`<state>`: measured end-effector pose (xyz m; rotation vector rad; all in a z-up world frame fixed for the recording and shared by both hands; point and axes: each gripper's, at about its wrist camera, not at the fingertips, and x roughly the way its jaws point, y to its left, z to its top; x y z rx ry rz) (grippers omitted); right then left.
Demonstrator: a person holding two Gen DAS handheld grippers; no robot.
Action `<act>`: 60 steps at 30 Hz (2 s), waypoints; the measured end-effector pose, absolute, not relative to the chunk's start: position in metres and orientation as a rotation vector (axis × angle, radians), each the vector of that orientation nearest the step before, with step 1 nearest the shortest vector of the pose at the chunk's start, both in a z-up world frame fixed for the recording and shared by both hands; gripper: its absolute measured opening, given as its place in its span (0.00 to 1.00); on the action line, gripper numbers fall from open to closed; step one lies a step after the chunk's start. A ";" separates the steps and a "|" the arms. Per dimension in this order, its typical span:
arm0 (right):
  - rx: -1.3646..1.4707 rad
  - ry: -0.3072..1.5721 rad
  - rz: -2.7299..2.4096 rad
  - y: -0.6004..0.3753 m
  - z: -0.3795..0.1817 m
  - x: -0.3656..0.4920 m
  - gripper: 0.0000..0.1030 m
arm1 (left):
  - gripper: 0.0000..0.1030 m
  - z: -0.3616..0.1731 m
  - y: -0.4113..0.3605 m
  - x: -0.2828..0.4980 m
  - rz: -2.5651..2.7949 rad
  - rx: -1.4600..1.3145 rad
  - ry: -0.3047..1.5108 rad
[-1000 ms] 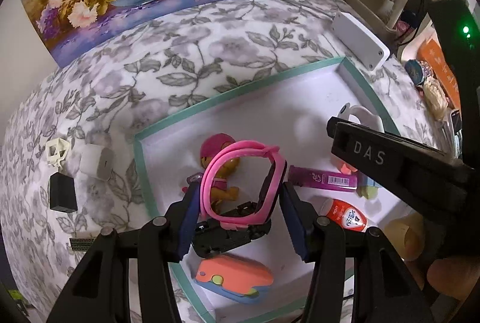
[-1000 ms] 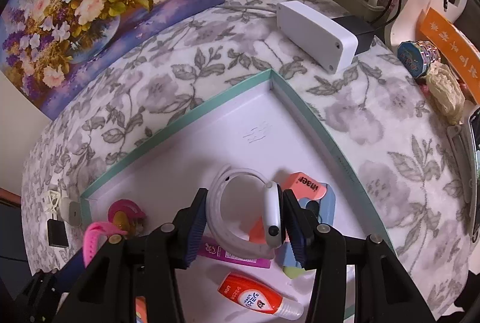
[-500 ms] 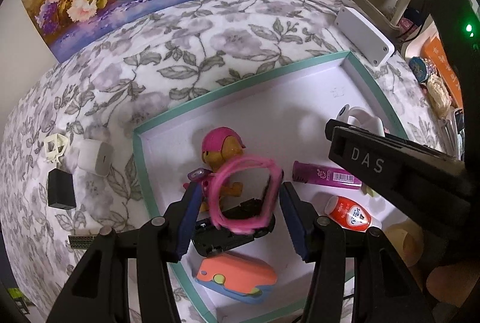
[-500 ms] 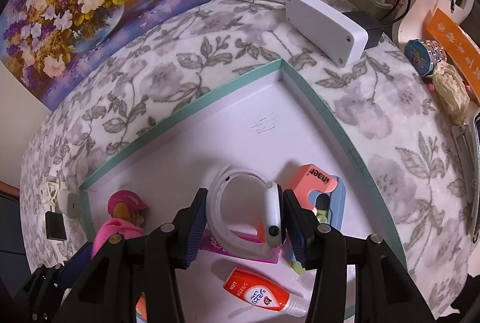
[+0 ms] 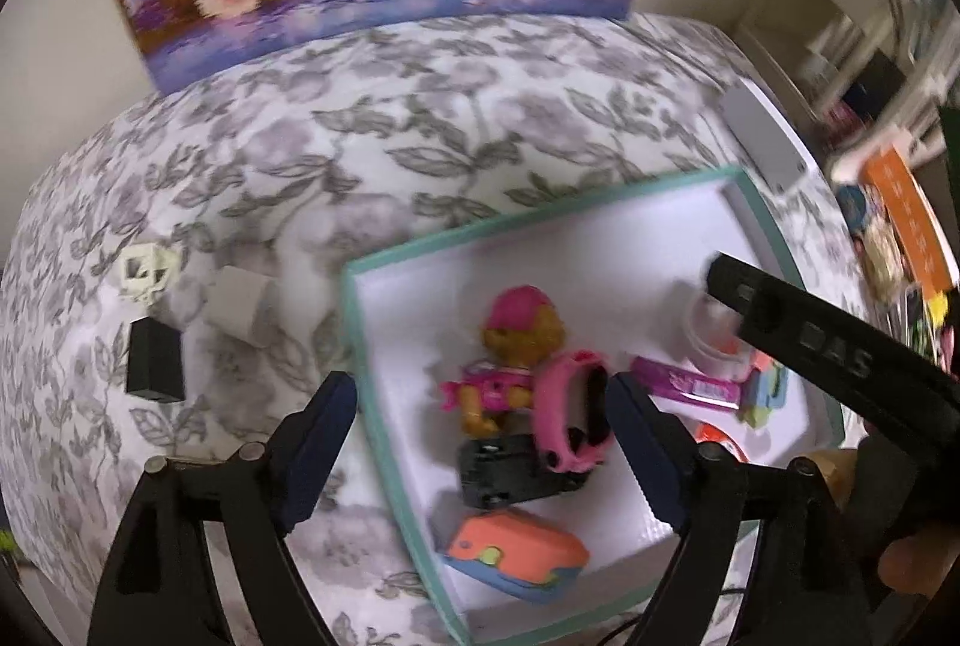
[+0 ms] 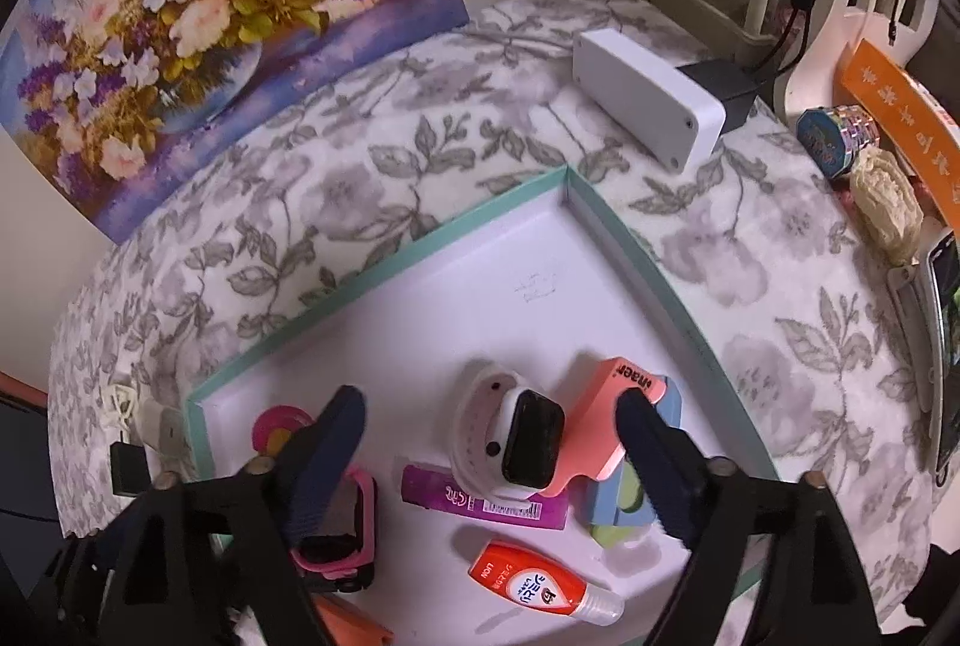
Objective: Organize rigid objects
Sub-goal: 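Carry the band and smartwatch into the tray and open both tools, then move both tools back over the pile toward the gold patterned bar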
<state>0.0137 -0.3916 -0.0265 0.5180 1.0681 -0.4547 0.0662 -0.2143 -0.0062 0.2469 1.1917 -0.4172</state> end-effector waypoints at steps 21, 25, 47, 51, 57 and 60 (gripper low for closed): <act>0.484 1.085 -0.482 -0.377 -0.028 0.019 1.00 | 0.98 0.003 -0.046 0.126 -0.005 -0.012 1.160; 0.461 1.073 -0.423 -0.350 -0.020 0.027 1.00 | 0.98 0.009 -0.014 0.130 0.056 -0.036 1.146; 0.334 1.152 -0.176 -0.164 -0.029 0.077 1.00 | 0.98 -0.024 0.074 0.136 0.169 -0.077 1.231; 0.322 1.196 -0.153 -0.139 -0.046 0.082 1.00 | 0.98 -0.045 0.083 0.139 0.189 -0.090 1.284; 0.336 1.259 -0.122 -0.114 -0.070 0.086 1.00 | 0.98 -0.061 0.095 0.141 0.197 -0.107 1.327; 0.321 1.267 -0.108 -0.102 -0.075 0.088 1.00 | 0.98 -0.060 0.103 0.142 0.214 -0.111 1.318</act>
